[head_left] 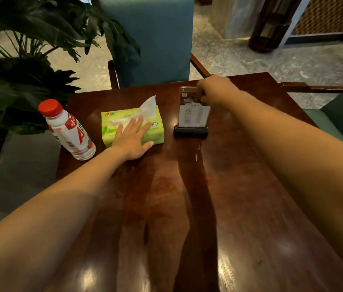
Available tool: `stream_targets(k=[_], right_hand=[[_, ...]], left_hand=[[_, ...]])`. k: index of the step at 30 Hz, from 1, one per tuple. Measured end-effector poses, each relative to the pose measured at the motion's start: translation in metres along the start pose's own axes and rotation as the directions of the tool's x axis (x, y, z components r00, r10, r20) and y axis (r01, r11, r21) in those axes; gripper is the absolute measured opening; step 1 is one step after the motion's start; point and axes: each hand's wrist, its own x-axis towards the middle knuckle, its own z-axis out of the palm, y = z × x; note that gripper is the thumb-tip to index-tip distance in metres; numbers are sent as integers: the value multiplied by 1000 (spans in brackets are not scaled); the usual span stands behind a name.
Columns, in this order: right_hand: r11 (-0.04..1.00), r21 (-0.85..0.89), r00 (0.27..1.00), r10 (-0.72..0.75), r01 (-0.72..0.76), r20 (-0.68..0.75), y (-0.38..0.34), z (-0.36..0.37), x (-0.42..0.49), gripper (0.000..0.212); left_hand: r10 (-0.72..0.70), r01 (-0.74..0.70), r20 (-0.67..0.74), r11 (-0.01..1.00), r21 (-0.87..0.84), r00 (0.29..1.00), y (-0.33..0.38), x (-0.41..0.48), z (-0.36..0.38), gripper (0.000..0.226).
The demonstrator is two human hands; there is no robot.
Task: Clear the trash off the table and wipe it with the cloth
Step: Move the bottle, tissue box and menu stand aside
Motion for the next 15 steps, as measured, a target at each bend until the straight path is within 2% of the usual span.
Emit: stream_targets(k=[12,15], right_hand=[[1000,23,999,6,-7,38,9,2,13,22],[1000,24,1000,-17,17,5,13,0,8,40]], left_hand=[[-11,9,38,999,36,999,5,-4,-1,70],[-34,33,23,998,57,999,10,-8,-7,66]])
